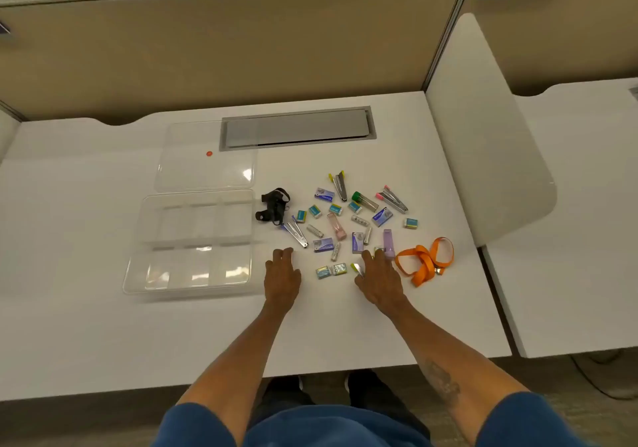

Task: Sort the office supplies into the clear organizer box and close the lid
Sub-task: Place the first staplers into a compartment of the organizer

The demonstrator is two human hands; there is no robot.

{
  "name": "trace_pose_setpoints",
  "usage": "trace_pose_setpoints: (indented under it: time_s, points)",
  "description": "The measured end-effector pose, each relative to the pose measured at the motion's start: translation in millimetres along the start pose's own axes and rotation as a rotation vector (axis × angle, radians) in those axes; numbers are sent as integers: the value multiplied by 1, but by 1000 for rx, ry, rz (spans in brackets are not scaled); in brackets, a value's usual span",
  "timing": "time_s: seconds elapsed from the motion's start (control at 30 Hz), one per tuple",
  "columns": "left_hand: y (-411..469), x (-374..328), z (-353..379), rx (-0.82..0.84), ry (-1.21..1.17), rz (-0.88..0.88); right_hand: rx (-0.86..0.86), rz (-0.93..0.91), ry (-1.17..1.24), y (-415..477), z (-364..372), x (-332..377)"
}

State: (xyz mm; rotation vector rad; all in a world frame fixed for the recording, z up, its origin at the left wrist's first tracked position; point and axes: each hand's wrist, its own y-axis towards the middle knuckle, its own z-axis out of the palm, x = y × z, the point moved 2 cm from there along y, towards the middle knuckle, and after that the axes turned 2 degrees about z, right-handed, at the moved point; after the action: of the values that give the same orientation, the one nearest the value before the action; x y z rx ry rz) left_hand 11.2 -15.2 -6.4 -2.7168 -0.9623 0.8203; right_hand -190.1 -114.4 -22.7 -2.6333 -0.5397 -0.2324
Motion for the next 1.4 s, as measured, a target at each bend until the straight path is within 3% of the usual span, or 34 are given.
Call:
trace_pose_setpoints:
  time_s: [0.3, 0.47, 0.7, 0.97, 1.17, 1.4]
  points:
    - [5, -3, -22, -12, -194, 37, -100, 11, 65, -7, -2, 8]
    - [18, 8, -59, -147, -213, 144, -232, -65, 219, -2, -14, 32]
    - [16, 58, -111, -305, -326, 99, -206, 18, 749, 28, -51, 130]
    - [24, 106, -109, -138, -116, 28, -32, -13, 1031, 40, -47, 221]
    - [35, 113, -86, -21, 66, 27, 14, -174, 820, 35, -33, 254]
    - [43, 127, -70, -27, 95, 14, 71, -79, 521, 27, -10, 264]
